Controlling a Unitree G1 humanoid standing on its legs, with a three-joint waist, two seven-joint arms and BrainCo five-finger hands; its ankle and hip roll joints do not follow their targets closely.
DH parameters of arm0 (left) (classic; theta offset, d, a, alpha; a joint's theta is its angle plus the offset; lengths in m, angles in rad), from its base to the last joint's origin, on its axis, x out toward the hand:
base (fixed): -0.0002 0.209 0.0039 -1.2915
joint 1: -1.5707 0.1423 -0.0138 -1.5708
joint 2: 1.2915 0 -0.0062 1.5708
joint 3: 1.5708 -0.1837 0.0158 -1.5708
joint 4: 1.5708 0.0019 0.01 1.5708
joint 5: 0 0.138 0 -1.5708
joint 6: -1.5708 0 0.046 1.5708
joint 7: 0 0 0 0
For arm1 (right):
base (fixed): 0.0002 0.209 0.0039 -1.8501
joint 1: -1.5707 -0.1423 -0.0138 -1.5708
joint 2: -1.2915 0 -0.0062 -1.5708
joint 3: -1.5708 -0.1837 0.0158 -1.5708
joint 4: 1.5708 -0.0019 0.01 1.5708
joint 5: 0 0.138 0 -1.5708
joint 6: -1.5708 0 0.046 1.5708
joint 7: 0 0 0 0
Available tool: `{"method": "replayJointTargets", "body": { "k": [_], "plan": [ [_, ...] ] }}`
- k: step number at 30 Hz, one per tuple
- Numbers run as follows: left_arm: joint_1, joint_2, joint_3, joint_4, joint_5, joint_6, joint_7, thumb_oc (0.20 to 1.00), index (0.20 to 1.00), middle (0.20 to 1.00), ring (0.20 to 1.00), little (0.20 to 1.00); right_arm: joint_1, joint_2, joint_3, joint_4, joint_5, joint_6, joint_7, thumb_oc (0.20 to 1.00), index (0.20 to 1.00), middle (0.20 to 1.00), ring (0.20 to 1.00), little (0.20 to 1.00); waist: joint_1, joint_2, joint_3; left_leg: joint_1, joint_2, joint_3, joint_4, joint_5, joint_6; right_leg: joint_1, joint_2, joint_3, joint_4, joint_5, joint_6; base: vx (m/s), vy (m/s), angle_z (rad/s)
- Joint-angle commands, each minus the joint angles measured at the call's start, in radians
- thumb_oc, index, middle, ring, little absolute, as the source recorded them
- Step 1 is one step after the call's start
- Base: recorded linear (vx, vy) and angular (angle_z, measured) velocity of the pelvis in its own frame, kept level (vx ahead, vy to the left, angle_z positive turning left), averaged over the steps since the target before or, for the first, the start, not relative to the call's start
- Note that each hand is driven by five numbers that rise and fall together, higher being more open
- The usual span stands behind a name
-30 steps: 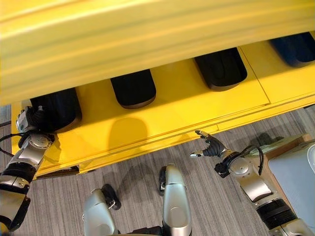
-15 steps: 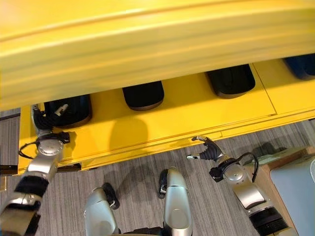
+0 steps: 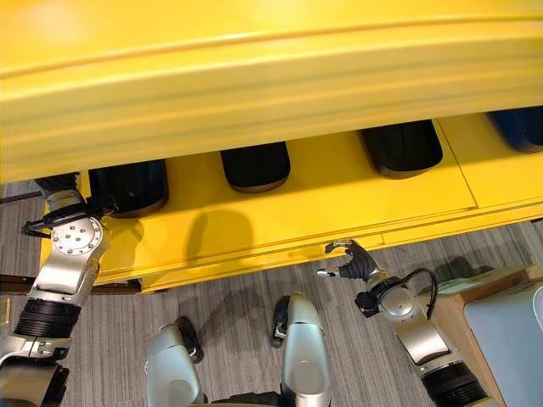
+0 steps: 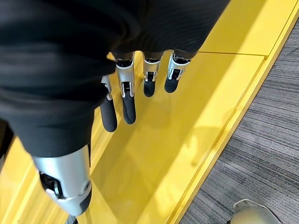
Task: Move parts from the plastic box to the shelf.
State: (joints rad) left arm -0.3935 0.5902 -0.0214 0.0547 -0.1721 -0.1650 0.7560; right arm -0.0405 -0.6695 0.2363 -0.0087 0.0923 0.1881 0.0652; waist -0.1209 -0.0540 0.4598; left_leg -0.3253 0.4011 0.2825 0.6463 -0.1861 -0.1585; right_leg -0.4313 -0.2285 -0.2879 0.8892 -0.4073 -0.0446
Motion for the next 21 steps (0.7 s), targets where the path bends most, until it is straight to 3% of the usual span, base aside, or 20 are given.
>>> {"method": "replayJointTargets", "body": {
  "k": [1, 5, 8, 12, 13, 14, 16, 17, 18, 19, 21],
  "plan": [
    [0.005, 0.042, 0.042, -0.029, 0.105, -0.081, 0.123, 1.000, 1.000, 1.000, 1.000, 1.000, -0.032, 0.021, -0.006, 0.000, -0.031, -0.051, -0.025, 1.000, 1.000, 1.000, 1.000, 1.000, -0.010, 0.016, -0.044, 0.050, -0.015, 0.046, -0.030, 0.039, 0.063, 0.091, -0.005, 0.072, -0.011, 0.017, 0.063, 0.00, 0.000, 0.00],
    [0.002, 0.049, 0.059, -0.056, 0.148, -0.101, 0.182, 1.000, 1.000, 1.000, 1.000, 1.000, -0.017, 0.032, 0.007, 0.008, -0.030, -0.067, -0.036, 1.000, 1.000, 1.000, 1.000, 1.000, -0.007, 0.014, -0.051, 0.066, -0.011, 0.043, -0.057, 0.055, 0.053, 0.114, 0.000, 0.065, -0.040, 0.026, 0.064, 0.01, -0.025, 0.01],
    [0.026, 0.020, 0.049, -0.084, 0.060, -0.102, 0.016, 1.000, 1.000, 1.000, 1.000, 1.000, -0.001, 0.045, 0.013, 0.009, -0.030, -0.079, -0.049, 1.000, 1.000, 1.000, 1.000, 1.000, -0.004, 0.012, -0.056, 0.086, -0.010, 0.046, -0.091, 0.071, 0.046, 0.138, 0.007, 0.059, -0.076, 0.038, 0.069, 0.01, -0.052, 0.03],
    [0.142, -0.057, -0.041, -0.186, -0.283, -0.047, -0.563, 1.000, 1.000, 1.000, 1.000, 1.000, 0.033, 0.071, -0.048, -0.049, -0.019, -0.087, -0.036, 1.000, 1.000, 1.000, 1.000, 1.000, -0.005, 0.024, -0.049, 0.131, -0.020, 0.071, -0.157, 0.099, 0.047, 0.171, 0.016, 0.050, -0.144, 0.072, 0.082, -0.03, -0.006, 0.06],
    [0.194, -0.073, -0.057, -0.209, -0.438, -0.041, -0.735, 1.000, 1.000, 1.000, 1.000, 1.000, 0.039, 0.076, -0.073, -0.065, 0.089, -0.125, -0.017, 1.000, 1.000, 1.000, 1.000, 1.000, -0.005, 0.034, -0.048, 0.148, -0.027, 0.078, -0.182, 0.110, 0.048, 0.185, 0.019, 0.049, -0.171, 0.083, 0.083, -0.04, 0.076, -0.04],
    [0.230, -0.087, -0.070, -0.216, -0.518, -0.042, -0.841, 1.000, 1.000, 1.000, 1.000, 1.000, 0.041, 0.085, -0.088, -0.069, 0.151, -0.160, -0.011, 1.000, 1.000, 1.000, 1.000, 1.000, -0.004, 0.041, -0.049, 0.159, -0.034, 0.084, -0.199, 0.114, 0.050, 0.191, 0.019, 0.049, -0.185, 0.089, 0.083, -0.03, 0.089, -0.09],
    [0.277, -0.110, -0.092, -0.220, -0.541, -0.065, -0.982, 1.000, 1.000, 1.000, 1.000, 1.000, 0.046, 0.109, -0.109, -0.063, 0.259, -0.224, 0.004, 1.000, 1.000, 1.000, 1.000, 1.000, -0.005, 0.051, -0.056, 0.183, -0.044, 0.098, -0.233, 0.124, 0.055, 0.207, 0.018, 0.047, -0.216, 0.102, 0.085, 0.01, 0.089, -0.01],
    [0.303, -0.127, -0.118, -0.230, -0.593, -0.052, -1.142, 1.000, 1.000, 1.000, 1.000, 1.000, 0.059, 0.134, -0.128, -0.065, 0.341, -0.258, 0.030, 1.000, 1.000, 1.000, 1.000, 1.000, -0.008, 0.056, -0.065, 0.204, -0.051, 0.109, -0.262, 0.128, 0.057, 0.223, 0.017, 0.044, -0.244, 0.113, 0.087, 0.04, 0.103, 0.06],
    [0.323, -0.144, -0.137, -0.231, -0.630, 0.034, -1.293, 1.000, 1.000, 1.000, 1.000, 1.000, 0.068, 0.154, -0.140, -0.057, 0.375, -0.277, 0.054, 1.000, 1.000, 1.000, 1.000, 1.000, -0.012, 0.061, -0.073, 0.215, -0.054, 0.116, -0.277, 0.137, 0.054, 0.234, 0.017, 0.042, -0.268, 0.124, 0.090, 0.03, 0.086, 0.05],
    [0.327, -0.148, -0.143, -0.229, -0.624, 0.073, -1.352, 1.000, 1.000, 1.000, 1.000, 1.000, 0.068, 0.161, -0.143, -0.052, 0.387, -0.285, 0.065, 1.000, 1.000, 1.000, 1.000, 1.000, -0.013, 0.063, -0.075, 0.219, -0.055, 0.119, -0.282, 0.140, 0.053, 0.238, 0.018, 0.042, -0.277, 0.128, 0.091, 0.03, 0.079, -0.02],
    [0.322, -0.132, -0.192, -0.205, -0.568, 0.094, -1.457, 1.000, 1.000, 1.000, 1.000, 1.000, 0.062, 0.168, -0.149, -0.031, 0.420, -0.297, 0.101, 1.000, 1.000, 1.000, 1.000, 1.000, -0.025, 0.070, -0.086, 0.242, -0.059, 0.135, -0.311, 0.152, 0.051, 0.252, 0.020, 0.043, -0.311, 0.146, 0.097, 0.03, 0.083, -0.05]
  ]
}}
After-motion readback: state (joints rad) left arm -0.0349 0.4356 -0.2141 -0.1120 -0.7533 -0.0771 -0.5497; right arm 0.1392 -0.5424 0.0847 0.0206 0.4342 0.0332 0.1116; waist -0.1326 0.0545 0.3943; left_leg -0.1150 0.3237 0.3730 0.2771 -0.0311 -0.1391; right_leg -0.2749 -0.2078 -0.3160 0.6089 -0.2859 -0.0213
